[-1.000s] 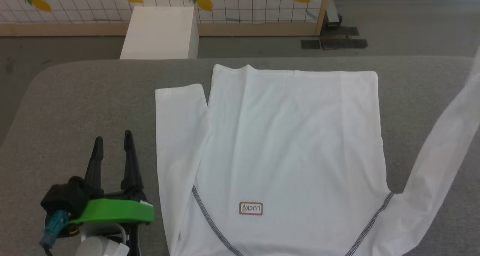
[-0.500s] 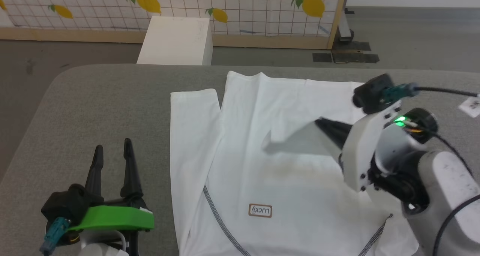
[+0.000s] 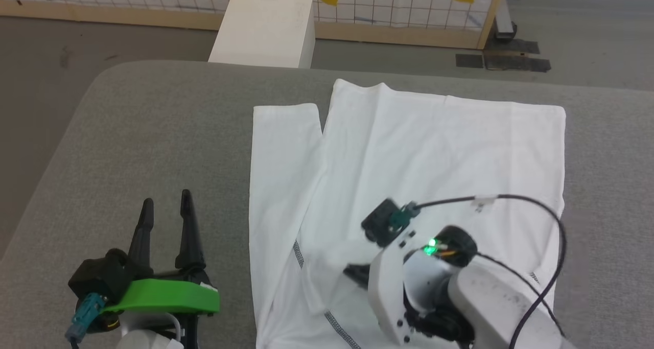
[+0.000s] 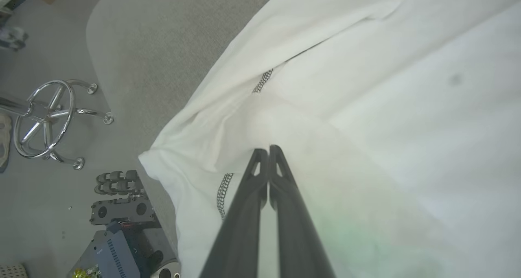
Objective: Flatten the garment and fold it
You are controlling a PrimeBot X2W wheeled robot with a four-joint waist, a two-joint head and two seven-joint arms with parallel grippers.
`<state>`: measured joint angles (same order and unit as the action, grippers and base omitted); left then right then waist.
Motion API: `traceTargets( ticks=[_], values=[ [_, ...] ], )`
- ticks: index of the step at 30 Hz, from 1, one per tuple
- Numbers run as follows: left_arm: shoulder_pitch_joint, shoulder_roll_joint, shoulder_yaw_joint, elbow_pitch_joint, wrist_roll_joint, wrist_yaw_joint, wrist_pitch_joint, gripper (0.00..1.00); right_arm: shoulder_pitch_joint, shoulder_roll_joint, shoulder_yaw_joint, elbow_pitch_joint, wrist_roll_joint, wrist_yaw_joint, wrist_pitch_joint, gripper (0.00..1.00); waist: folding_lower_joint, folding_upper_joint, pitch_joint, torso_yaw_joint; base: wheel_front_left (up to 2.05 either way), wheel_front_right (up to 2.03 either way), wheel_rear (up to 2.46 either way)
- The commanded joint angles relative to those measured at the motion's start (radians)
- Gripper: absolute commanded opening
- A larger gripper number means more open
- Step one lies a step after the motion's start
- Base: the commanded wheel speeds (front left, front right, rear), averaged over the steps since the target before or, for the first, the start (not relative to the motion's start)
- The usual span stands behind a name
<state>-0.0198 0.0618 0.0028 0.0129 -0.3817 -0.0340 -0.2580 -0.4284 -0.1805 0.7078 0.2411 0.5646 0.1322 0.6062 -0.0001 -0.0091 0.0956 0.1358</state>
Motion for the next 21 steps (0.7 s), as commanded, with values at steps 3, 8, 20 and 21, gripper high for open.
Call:
traceTargets(
  ticks=[3,8,20,21],
  values=[
    [-0.021,-0.006,-0.013,0.010,-0.012,0.005,-0.003,1.00,0.011,0.007,0.079,0.099,0.030,-0.002,-0.020,0.00,0.0001,0.0089,0.024,0.018,0.00,0.00,0.00],
    [-0.023,-0.007,-0.014,0.021,-0.016,0.005,-0.003,1.00,0.015,0.018,0.118,0.139,0.092,-0.002,-0.024,0.00,0.0001,0.0089,0.023,0.012,0.00,0.00,0.00],
    [-0.012,0.001,-0.010,0.039,-0.018,0.002,-0.003,1.00,-0.021,0.024,-0.005,0.015,0.248,-0.002,-0.126,1.00,0.0001,0.0089,-0.036,-0.029,0.00,0.00,0.00],
    [-0.008,0.004,-0.008,0.039,-0.019,0.003,-0.003,1.00,-0.020,0.016,-0.041,-0.008,0.257,-0.002,-0.142,1.00,0.0001,0.0089,-0.044,-0.035,0.00,0.00,0.00]
  ],
)
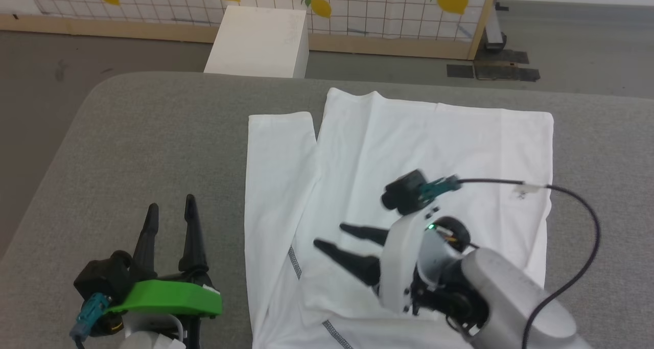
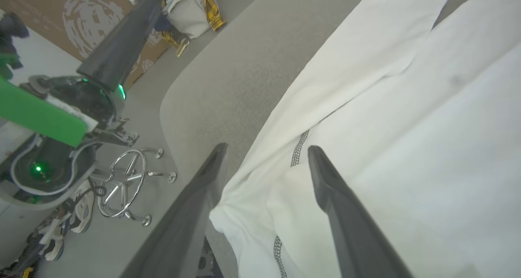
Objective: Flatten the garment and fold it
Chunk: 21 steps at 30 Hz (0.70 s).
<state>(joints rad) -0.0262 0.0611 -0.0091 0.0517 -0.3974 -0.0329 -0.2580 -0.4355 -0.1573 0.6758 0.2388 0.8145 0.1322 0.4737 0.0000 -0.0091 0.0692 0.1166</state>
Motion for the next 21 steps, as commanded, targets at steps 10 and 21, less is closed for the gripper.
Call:
traceTargets(
  ticks=[10,21],
  values=[
    [0.027,0.017,0.013,-0.011,-0.013,0.015,0.012,1.00,0.042,-0.058,-0.514,-0.103,-0.169,-0.002,-0.238,1.00,0.0000,0.0089,-0.045,-0.074,0.00,0.00,0.00],
    [0.006,0.018,0.003,-0.005,-0.015,0.031,0.022,1.00,0.227,-0.007,-0.903,-0.182,-0.400,-0.002,-0.392,1.00,0.0000,0.0089,-0.009,-0.106,0.00,0.00,0.00]
  ],
)
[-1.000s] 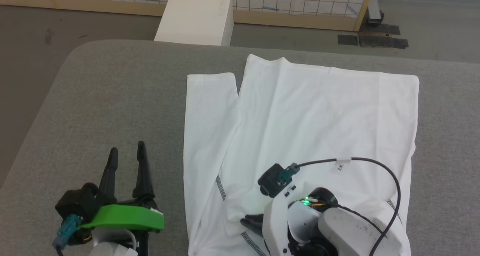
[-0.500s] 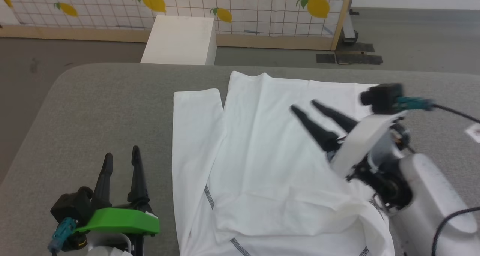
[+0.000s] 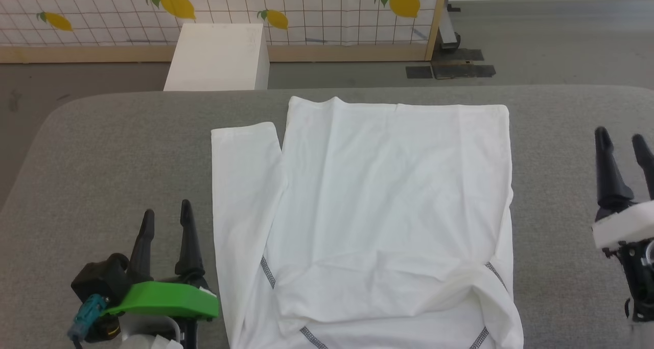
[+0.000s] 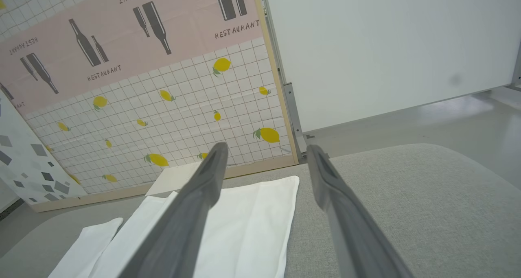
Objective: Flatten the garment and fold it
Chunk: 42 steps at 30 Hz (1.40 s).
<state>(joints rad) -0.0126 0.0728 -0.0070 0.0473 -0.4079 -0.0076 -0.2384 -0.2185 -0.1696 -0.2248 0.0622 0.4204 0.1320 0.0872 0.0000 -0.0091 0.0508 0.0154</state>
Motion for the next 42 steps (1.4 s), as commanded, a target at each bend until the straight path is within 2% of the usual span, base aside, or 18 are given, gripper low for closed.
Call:
traceTargets(
  ticks=[1,7,8,13,21,26,29,37,38,39,42],
  values=[
    [-0.013,0.006,0.000,0.002,-0.006,0.008,0.007,1.00,0.022,0.009,-0.015,-0.007,-0.013,-0.001,-0.004,1.00,0.0000,0.0089,0.017,-0.006,0.00,0.00,0.00],
    [-0.117,-0.002,-0.011,0.043,-0.041,0.030,0.072,1.00,0.040,0.027,-0.078,-0.035,-0.020,-0.001,0.017,1.00,0.0000,0.0089,0.084,-0.008,0.00,0.00,0.00],
    [-0.228,0.004,-0.013,0.091,-0.054,0.048,0.142,1.00,0.024,0.019,-0.090,-0.058,-0.015,-0.001,0.031,1.00,0.0000,0.0089,0.136,-0.011,0.00,0.00,0.00],
    [-0.468,0.056,-0.025,0.220,-0.040,0.083,0.311,1.00,-0.021,-0.004,-0.086,-0.096,0.002,-0.001,0.060,1.00,0.0000,0.0089,0.242,-0.021,0.00,0.00,0.00],
    [-0.818,0.151,-0.047,0.494,-0.019,0.170,0.700,1.00,-0.088,-0.035,-0.056,-0.145,0.032,-0.001,0.082,1.00,0.0000,0.0089,0.409,-0.076,0.00,0.00,0.00],
    [-0.901,0.202,-0.079,0.552,0.009,0.220,0.921,1.00,-0.118,-0.044,-0.047,-0.161,0.055,-0.001,0.076,1.00,0.0000,0.0089,0.487,-0.108,0.00,0.00,0.00],
    [-0.910,0.221,-0.098,0.549,0.023,0.238,1.007,1.00,-0.130,-0.047,-0.047,-0.160,0.064,-0.001,0.067,1.00,0.0000,0.0089,0.516,-0.120,0.00,0.00,0.00],
    [-0.851,0.220,-0.097,0.526,-0.012,0.312,1.262,1.00,-0.134,-0.054,-0.046,-0.140,0.070,-0.001,0.046,1.00,0.0000,0.0089,0.524,-0.127,0.00,0.00,0.00],
    [-0.841,0.214,-0.094,0.511,-0.020,0.319,1.275,0.58,-0.134,-0.055,-0.048,-0.138,0.069,-0.001,0.045,1.00,0.0000,0.0089,0.523,-0.125,0.00,0.00,0.00],
    [-0.830,0.211,-0.092,0.489,-0.024,0.323,1.278,0.00,-0.133,-0.056,-0.052,-0.136,0.067,-0.001,0.044,1.00,0.0000,0.0089,0.522,-0.121,0.00,0.00,0.00],
    [-0.800,0.199,-0.072,0.432,-0.047,0.327,1.257,0.00,-0.137,-0.058,-0.061,-0.132,0.065,-0.001,0.044,1.00,0.0000,0.0089,0.520,-0.112,0.00,0.00,0.00]
  ],
)
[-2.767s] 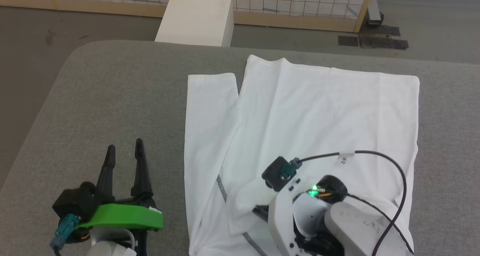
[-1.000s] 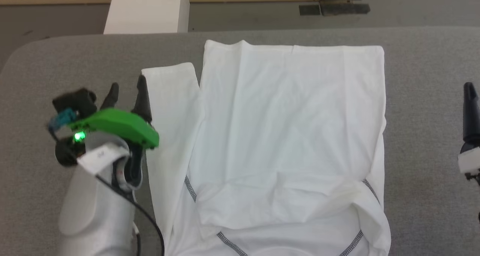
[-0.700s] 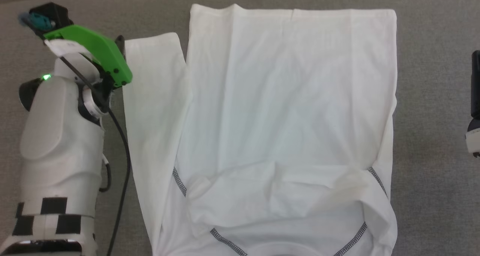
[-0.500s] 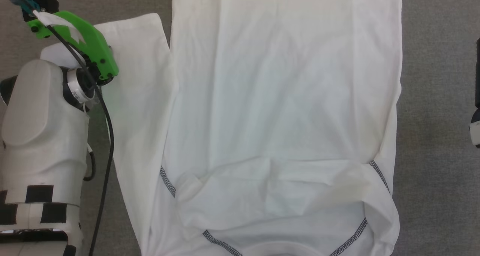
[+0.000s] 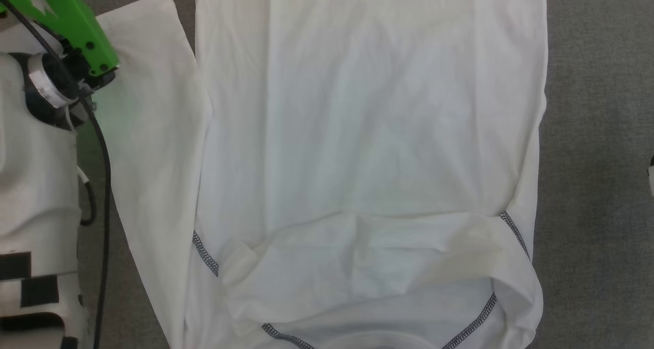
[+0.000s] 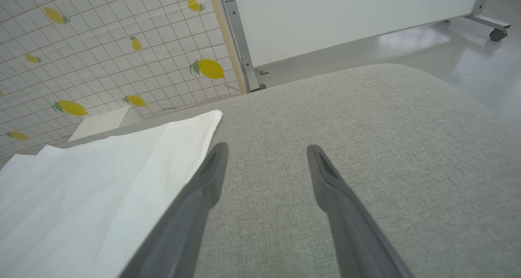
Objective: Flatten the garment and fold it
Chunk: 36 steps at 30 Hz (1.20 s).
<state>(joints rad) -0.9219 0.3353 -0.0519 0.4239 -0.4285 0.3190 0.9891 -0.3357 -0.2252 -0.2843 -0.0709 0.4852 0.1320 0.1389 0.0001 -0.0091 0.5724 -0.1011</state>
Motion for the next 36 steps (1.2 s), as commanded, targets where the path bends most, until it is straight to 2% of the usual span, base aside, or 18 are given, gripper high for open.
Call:
traceTargets(
  ticks=[1,14,21,27,28,32,36],
  values=[
    [0.119,-0.069,-0.019,0.037,-0.036,-0.001,0.013,0.00,-0.021,-0.002,-0.005,0.003,-0.002,-0.001,-0.008,1.00,-0.0001,0.0089,-0.004,0.008,0.00,0.00,0.00],
    [0.115,-0.143,0.122,-0.050,-0.168,-0.078,-0.303,0.00,-0.016,0.007,0.008,0.042,-0.017,-0.001,-0.006,1.00,-0.0001,0.0089,-0.098,0.060,0.00,0.00,0.00],
    [0.128,-0.127,0.175,-0.059,-0.192,-0.109,-0.410,0.00,0.008,0.021,0.014,0.083,-0.035,-0.001,-0.008,1.00,-0.0001,0.0089,-0.221,0.084,0.00,0.00,0.00],
    [0.151,-0.121,0.195,-0.110,-0.220,-0.146,-0.440,0.00,0.049,0.044,-0.001,0.111,-0.055,-0.001,-0.007,1.00,-0.0001,0.0089,-0.321,0.104,0.00,0.00,0.00],
    [0.172,-0.131,0.185,-0.154,-0.239,-0.175,-0.436,0.00,0.071,0.058,-0.009,0.122,-0.064,-0.001,-0.006,1.00,-0.0001,0.0089,-0.367,0.112,0.00,0.00,0.00],
    [0.203,-0.173,0.157,-0.221,-0.275,-0.215,-0.421,0.00,0.099,0.073,-0.019,0.130,-0.076,-0.001,-0.004,1.00,-0.0001,0.0089,-0.419,0.122,0.00,0.00,0.00],
    [0.230,-0.223,0.089,-0.280,-0.303,-0.259,-0.392,0.00,0.120,0.084,-0.033,0.133,-0.085,-0.001,0.001,1.00,-0.0001,0.0089,-0.458,0.132,0.00,0.00,0.00]
  ],
)
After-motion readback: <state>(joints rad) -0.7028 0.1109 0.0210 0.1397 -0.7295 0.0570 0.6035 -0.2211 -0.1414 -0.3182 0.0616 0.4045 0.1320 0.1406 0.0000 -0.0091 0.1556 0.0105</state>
